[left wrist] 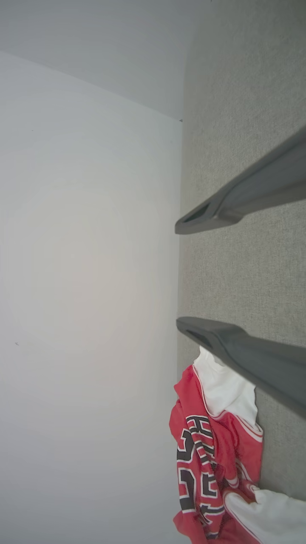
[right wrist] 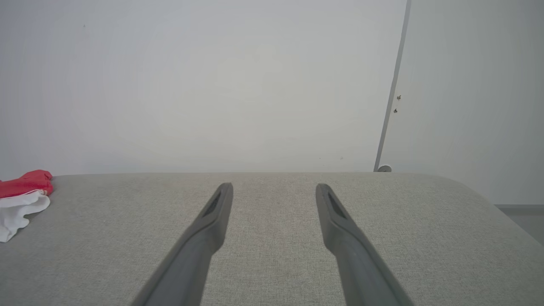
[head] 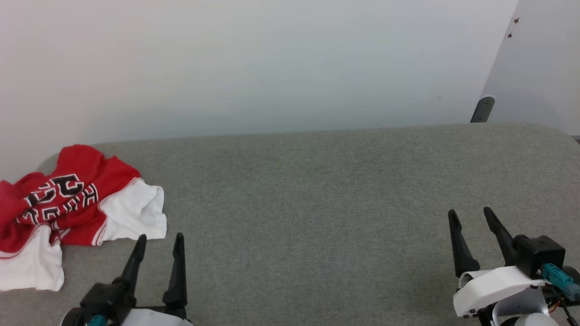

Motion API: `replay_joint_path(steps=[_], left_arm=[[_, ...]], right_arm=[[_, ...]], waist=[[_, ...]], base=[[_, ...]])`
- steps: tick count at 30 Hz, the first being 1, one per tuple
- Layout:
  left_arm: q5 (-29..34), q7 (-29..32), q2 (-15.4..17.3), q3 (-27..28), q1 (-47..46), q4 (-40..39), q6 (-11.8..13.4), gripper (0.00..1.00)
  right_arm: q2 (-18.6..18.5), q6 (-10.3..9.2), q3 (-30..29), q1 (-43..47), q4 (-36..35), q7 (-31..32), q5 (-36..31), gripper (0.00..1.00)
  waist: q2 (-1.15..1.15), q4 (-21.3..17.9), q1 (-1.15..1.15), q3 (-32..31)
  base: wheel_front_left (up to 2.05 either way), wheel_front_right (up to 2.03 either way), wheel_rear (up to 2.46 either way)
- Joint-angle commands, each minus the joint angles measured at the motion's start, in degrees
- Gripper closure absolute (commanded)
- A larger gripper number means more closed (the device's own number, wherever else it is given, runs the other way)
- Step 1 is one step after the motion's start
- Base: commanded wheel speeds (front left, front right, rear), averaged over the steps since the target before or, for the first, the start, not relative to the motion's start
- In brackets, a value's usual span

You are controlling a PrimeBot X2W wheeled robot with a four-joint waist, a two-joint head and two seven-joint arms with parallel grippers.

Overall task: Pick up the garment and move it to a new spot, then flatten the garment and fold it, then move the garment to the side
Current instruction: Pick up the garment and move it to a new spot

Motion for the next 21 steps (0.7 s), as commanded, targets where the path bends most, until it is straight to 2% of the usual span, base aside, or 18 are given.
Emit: replay_joint_path(steps=[1,11,21], left_arm=[[-0.13,0.02,0.06,0.11,0.68,0.17,-0.07,0.00],[-1.32,0.40,0.45,0.51,0.14,1.60,0.43,0.00],[-2.27,2.20,1.75,2.16,-1.27,3.07,1.75,0.00]], right_arm=[[0.12,0.04,-0.08,-0.14,-0.23,-0.15,-0.12,0.00],[0.13,0.04,0.30,0.37,-0.08,0.29,0.50,0.00],[0.13,0.04,2.86,-0.30,1.44,0.79,1.35,0.00]], waist=[[0.00,0.00,0.00,0.03],[0.00,1.61,0.00,-0.30],[0.00,9.77,0.00,-1.88]], base=[[0.00,0.00,0.00],[0.00,0.00,0.00],[0.00,0.00,0.00]])
